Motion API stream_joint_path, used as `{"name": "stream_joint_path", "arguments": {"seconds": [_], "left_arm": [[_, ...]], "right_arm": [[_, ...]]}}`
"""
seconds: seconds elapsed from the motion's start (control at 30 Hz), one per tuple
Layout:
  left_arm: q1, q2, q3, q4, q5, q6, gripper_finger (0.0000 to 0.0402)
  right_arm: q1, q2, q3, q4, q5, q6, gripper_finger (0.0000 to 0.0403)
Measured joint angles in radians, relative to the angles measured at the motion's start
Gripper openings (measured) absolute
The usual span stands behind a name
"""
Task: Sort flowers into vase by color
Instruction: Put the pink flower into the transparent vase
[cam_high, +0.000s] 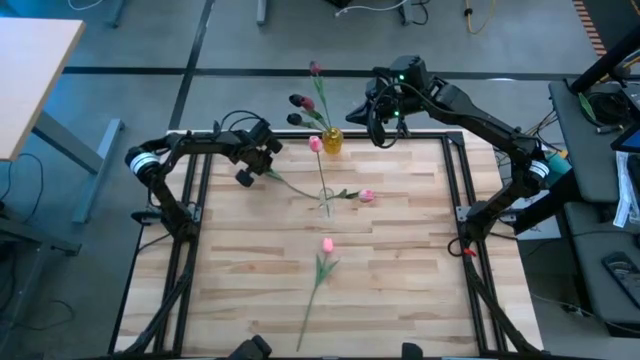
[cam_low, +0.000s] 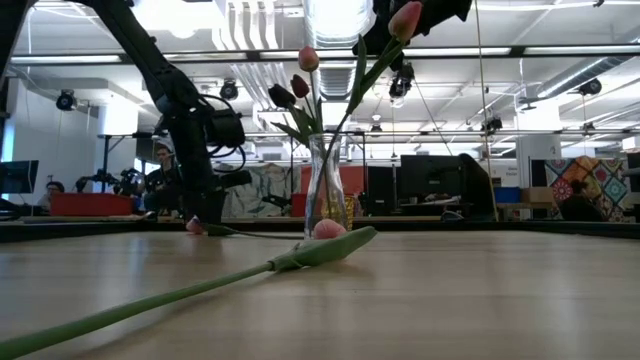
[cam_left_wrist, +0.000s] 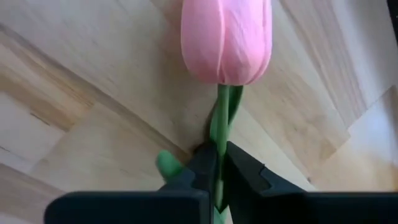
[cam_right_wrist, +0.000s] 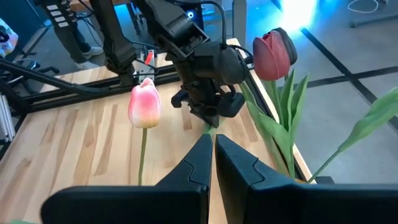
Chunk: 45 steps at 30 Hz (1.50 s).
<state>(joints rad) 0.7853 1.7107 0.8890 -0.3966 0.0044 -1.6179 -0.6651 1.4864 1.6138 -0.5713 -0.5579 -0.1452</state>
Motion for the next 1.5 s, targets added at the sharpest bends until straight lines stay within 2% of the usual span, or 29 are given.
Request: {"name": "stream_joint_path", "arguments": {"seconds": [0.27,0.67,0.83,0.97,1.07,1.23,1.37,1.5], "left_arm": [[0.000,-0.071,0.013,-0.044,-0.048,0.138,0.0002],[-0.018,-0.355,0.130,-0.236,-0.212,0.445,0.0001],[-0.077,-0.499,0.214,-0.260,-0.324,0.610,0.0000],[-0.170,-0.577,0.315,-0.259,-0.414,0.816,0.0000],[-0.256,-0.591,0.411,-0.244,-0.450,1.012,0.0000],[-0.400,-0.559,0.557,-0.160,-0.451,1.297,0.0000],[-0.486,-0.518,0.631,-0.067,-0.450,1.440,0.0000],[-0.540,-0.479,0.654,0.003,-0.413,1.504,0.0000]], "right_arm": [[0.000,0.000,0.000,-0.001,0.000,0.003,0.0013],[0.000,0.000,0.000,0.000,0.000,0.006,0.0013],[0.000,0.000,0.000,0.008,0.000,0.006,0.0013],[0.000,0.000,0.000,0.009,0.000,0.007,0.0013],[0.000,0.000,0.000,0.034,0.000,0.008,0.0013],[0.000,0.000,0.000,0.098,0.000,0.046,0.0013],[0.000,0.000,0.000,0.144,0.001,0.070,0.0013],[0.000,-0.001,0.000,0.158,0.001,0.084,0.0013]]}}
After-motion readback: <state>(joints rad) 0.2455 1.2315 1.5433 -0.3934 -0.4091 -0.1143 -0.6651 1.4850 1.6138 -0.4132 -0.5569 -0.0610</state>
